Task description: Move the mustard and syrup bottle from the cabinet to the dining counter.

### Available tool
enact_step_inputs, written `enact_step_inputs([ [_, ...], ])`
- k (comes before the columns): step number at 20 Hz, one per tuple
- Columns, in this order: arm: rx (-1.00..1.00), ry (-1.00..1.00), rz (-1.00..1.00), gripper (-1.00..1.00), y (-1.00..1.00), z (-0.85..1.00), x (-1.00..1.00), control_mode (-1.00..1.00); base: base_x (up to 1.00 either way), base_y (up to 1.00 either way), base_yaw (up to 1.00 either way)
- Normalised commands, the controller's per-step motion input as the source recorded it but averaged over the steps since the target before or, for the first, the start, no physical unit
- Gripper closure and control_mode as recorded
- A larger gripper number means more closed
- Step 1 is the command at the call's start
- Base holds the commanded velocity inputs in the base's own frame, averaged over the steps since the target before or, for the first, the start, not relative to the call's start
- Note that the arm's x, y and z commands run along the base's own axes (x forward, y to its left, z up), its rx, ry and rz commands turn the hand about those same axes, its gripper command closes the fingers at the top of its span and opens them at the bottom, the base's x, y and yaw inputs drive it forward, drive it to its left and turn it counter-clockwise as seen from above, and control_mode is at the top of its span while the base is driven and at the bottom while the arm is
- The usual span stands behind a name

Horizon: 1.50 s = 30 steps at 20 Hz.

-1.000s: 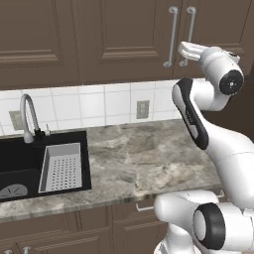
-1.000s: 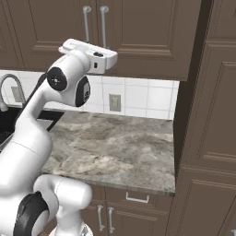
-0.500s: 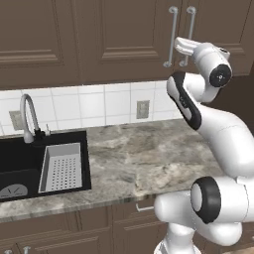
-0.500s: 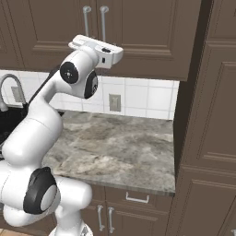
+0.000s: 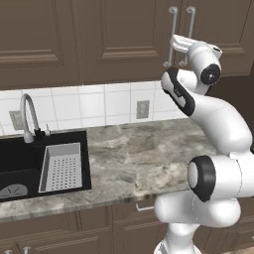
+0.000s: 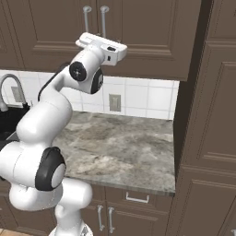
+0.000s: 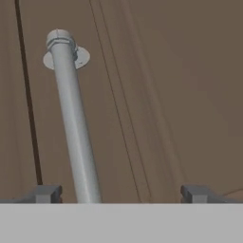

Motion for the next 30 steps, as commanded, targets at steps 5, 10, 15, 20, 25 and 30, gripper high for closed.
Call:
enact_step_inputs([
  [5, 0.00, -0.04, 0.00, -1.00, -0.14, 0.00, 0.53, -1.00, 0.00, 0.00, 0.00],
  [10, 0.00, -0.02, 0.00, 1.00, -0.33, 0.00, 0.35, -1.00, 0.00, 0.00, 0.00],
  [15, 0.00, 0.00, 0.00, 1.00, -0.73, 0.01, 0.01, -1.00, 0.00, 0.00, 0.00],
  [20, 0.01, 0.00, -0.01, 1.00, -1.00, 0.05, -0.03, -1.00, 0.00, 0.00, 0.00],
  [25, 0.01, -0.01, 0.00, 1.00, -1.00, 0.23, -0.53, -1.00, 0.00, 0.00, 0.00],
  [30, 0.05, -0.05, 0.00, 1.00, -1.00, 0.37, -0.95, -1.00, 0.00, 0.00, 0.00],
])
